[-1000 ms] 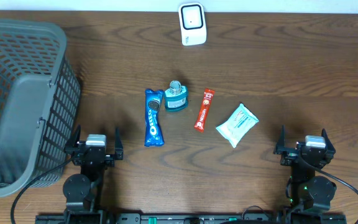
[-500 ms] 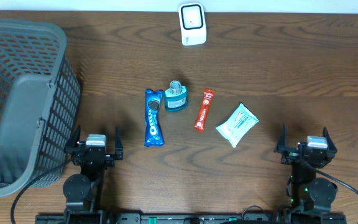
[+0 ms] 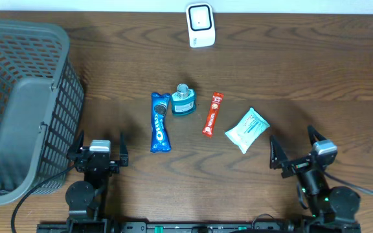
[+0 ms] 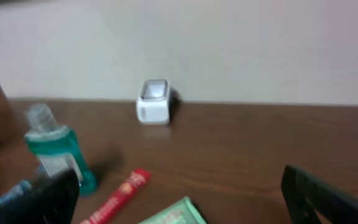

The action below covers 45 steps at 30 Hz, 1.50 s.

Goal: Scan the item barcode
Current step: 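Move the right gripper over the table toward the teal bottle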

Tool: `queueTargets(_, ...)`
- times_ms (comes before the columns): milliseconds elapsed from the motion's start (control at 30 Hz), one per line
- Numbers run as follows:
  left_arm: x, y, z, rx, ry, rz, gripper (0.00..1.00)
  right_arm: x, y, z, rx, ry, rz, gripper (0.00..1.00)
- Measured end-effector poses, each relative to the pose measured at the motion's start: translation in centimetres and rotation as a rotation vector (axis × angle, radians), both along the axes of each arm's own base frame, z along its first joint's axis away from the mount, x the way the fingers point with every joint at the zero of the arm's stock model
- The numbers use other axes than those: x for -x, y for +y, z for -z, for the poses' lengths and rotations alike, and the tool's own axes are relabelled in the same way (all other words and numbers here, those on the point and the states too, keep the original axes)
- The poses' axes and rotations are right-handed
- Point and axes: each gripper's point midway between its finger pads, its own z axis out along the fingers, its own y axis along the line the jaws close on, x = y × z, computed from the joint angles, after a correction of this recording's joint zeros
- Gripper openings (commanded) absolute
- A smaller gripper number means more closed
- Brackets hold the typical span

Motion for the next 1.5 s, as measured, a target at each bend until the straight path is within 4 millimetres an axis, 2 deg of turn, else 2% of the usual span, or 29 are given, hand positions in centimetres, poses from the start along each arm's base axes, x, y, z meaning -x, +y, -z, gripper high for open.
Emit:
queueTargets(167,0.0,0.0,0.0,0.0,0.0,0.0,0.98,0.4,0.4,-3.2,-0.024,0.089,-0.023,0.99)
queueTargets(467,0.0,0.0,0.0,0.0,0.001,0.0,0.98,-1.1,2.0,-3.9,-0.014,0.421,-0.153,0.99)
queueTargets(633,0.0,0.0,-0.1,0.0,0.001,0.0,0.98,-2.8,4.5,-6.0,0.049,0.524,-0.299,0.99)
queueTargets(867,0.0,0.0,-0.1,0.0,0.002,0.0,0.98,-3.7,10.0,-8.8,0.187,0.646,-0.556,0.99)
queueTargets(967,0.0,0.0,-0.1,0.0,0.002,0.0,0.98,-4.3,11.5,-9.2,0.241,0.666,-0.632,0.99)
queueTargets(1067,0.0,0.0,-0.1,0.0,0.002,0.0,0.98,-5.4,12.2,-8.9,0.265,0.647,-0.666,0.99)
queueTargets(1333,0.0,0.0,-0.1,0.0,0.002,0.0,0.98,-9.0,13.7,-6.9,0.409,0.581,-0.745,0.99)
queueTargets(1400,0.0,0.0,-0.1,0.0,0.002,0.0,0.98,-10.2,14.8,-6.1,0.472,0.592,-0.803,0.99)
queueTargets(1500,0.0,0.0,-0.1,0.0,0.002,0.0,0.98,-10.7,16.5,-5.0,0.555,0.612,-0.887,0.99)
